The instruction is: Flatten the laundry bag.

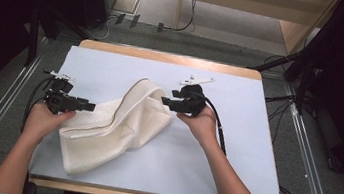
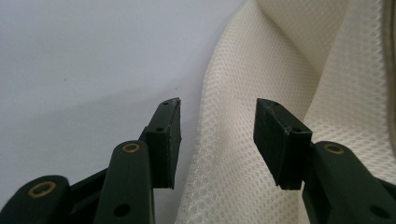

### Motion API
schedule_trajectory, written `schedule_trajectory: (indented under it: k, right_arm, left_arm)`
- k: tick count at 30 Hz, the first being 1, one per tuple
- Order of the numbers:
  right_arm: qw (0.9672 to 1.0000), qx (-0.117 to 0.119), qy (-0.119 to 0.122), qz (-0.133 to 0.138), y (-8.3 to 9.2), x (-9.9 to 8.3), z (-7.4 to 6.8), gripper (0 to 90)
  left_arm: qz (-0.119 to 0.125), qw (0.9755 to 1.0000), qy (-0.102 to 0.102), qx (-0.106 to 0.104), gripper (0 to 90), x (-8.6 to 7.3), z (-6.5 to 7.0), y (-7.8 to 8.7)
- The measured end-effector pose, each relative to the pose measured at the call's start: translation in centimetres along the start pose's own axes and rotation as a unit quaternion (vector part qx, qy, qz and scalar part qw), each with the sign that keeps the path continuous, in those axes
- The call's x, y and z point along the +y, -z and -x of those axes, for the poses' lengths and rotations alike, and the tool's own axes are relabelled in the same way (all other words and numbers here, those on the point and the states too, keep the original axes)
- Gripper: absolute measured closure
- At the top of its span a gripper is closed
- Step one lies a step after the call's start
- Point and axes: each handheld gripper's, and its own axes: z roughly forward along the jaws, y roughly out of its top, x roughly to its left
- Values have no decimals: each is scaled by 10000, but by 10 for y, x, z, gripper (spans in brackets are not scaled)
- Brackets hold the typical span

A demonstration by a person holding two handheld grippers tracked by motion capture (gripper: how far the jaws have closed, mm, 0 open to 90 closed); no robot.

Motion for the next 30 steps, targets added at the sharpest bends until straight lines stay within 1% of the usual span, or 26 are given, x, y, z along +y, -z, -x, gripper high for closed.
schedule_trajectory:
  k: [1,2,3,4,5,6,7,8,10,11,12,13,16,17,18,20,21,22,23,24,25,26,27,28,30]
  right_arm:
    - [10000,25,-27,2,-2,2,0,518]
    - [10000,77,-51,3,-5,4,0,579]
    - [9999,109,-66,35,-6,5,-1,617]
    - [9999,111,-75,32,-8,6,-2,688]
    - [9999,119,-78,-49,-10,7,-2,768]
    - [9999,98,-50,-46,-11,7,-2,801]
    - [9999,129,-74,-60,-11,7,-2,854]
    - [9998,170,-96,-61,-10,7,-2,864]
    - [9997,209,-93,-92,-7,8,-3,870]
    - [9997,209,-93,-92,-7,8,-3,870]
    - [9997,232,-59,-95,-2,8,-3,873]
    - [9997,226,-41,-88,2,8,-4,874]
    - [9997,248,-6,42,16,9,-4,874]
    - [9997,248,-6,42,16,9,-4,874]
    - [9997,214,30,120,25,8,-4,873]
    - [9997,193,68,167,34,6,-3,873]
    - [9996,158,100,195,38,5,-2,872]
    - [9997,127,103,197,43,4,-2,872]
    - [9997,127,103,197,43,4,-2,872]
    - [9996,101,105,233,47,2,-1,873]
    - [9996,75,71,269,57,-1,2,872]
    - [9996,75,71,269,57,-1,2,872]
    - [9995,17,72,306,65,-5,4,872]
    - [9995,17,72,306,65,-5,4,872]
    - [9994,-42,48,326,77,-12,8,872]
  left_arm:
    - [-102,9999,-24,56,530,0,0,-2]
    - [-102,9999,-24,56,541,0,0,-2]
    - [-306,9993,-125,183,556,-2,1,-9]
    - [-447,9987,-158,167,604,-3,2,-12]
    - [-447,9987,-158,167,641,-3,2,-12]
    - [-606,9976,-263,189,666,-4,3,-16]
    - [-599,9978,-268,129,745,-5,3,-17]
    - [-613,9977,-249,150,776,-5,3,-17]
    - [-696,9971,-294,96,858,-5,2,-17]
    - [-696,9971,-294,96,871,-5,2,-17]
    - [-662,9975,-217,104,877,-5,3,-17]
    - [-651,9977,-180,60,882,-4,2,-16]
    - [-414,9991,-94,76,887,-1,1,-8]
    - [-414,9991,-94,76,888,-1,1,-8]
    - [-205,9997,-8,112,888,1,0,-2]
    - [-29,9998,104,137,889,3,-2,3]
    - [0,9998,164,141,889,4,-4,6]
    - [83,9996,223,169,889,4,-6,8]
    - [83,9996,223,169,889,4,-6,8]
    - [144,9994,268,184,889,5,-9,11]
    - [248,9987,369,246,889,7,-13,15]
    - [248,9987,369,246,890,7,-13,15]
    - [357,9978,507,230,890,8,-17,19]
    - [357,9978,507,230,890,8,-17,19]
    - [494,9964,634,287,890,9,-22,23]
